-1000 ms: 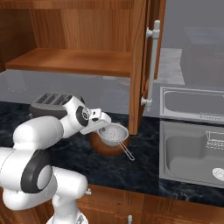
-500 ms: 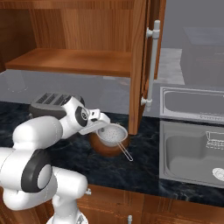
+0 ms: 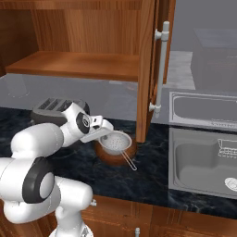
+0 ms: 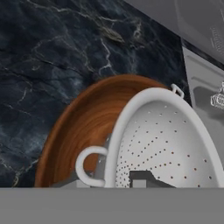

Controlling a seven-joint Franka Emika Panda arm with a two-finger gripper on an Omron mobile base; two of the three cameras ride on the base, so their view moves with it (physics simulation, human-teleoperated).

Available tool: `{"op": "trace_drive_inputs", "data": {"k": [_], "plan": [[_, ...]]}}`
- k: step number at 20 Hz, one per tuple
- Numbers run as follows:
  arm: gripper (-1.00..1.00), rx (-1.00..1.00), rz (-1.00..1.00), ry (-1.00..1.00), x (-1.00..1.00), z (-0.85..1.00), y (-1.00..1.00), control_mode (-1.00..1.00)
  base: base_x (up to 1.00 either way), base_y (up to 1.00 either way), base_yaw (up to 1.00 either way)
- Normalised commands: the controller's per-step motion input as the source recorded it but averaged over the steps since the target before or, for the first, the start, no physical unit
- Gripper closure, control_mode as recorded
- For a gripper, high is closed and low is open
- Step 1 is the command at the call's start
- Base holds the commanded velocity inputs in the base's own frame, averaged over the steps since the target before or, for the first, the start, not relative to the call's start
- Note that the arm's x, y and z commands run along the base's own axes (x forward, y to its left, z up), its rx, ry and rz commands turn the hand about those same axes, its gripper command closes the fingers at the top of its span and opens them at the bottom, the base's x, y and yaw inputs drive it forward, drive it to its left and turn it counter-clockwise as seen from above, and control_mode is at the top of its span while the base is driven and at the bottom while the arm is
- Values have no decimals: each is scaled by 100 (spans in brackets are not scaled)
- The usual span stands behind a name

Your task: Open the cabinet and setup a tea strainer by placing it in the bowl upright.

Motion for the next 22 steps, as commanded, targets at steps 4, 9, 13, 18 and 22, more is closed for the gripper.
{"op": "trace_drive_inputs", "data": {"k": [4,9,13,18,22], "plan": [[100,0,0,1,0,0,27,-100,0,0,0],[100,0,0,2,1,-11,16,-100,0,0,0],[-100,0,0,0,3,-12,0,-100,0,0,0],[-100,0,1,0,1,-3,0,-100,0,0,0],[-100,0,0,0,0,0,0,-100,0,0,0]]}}
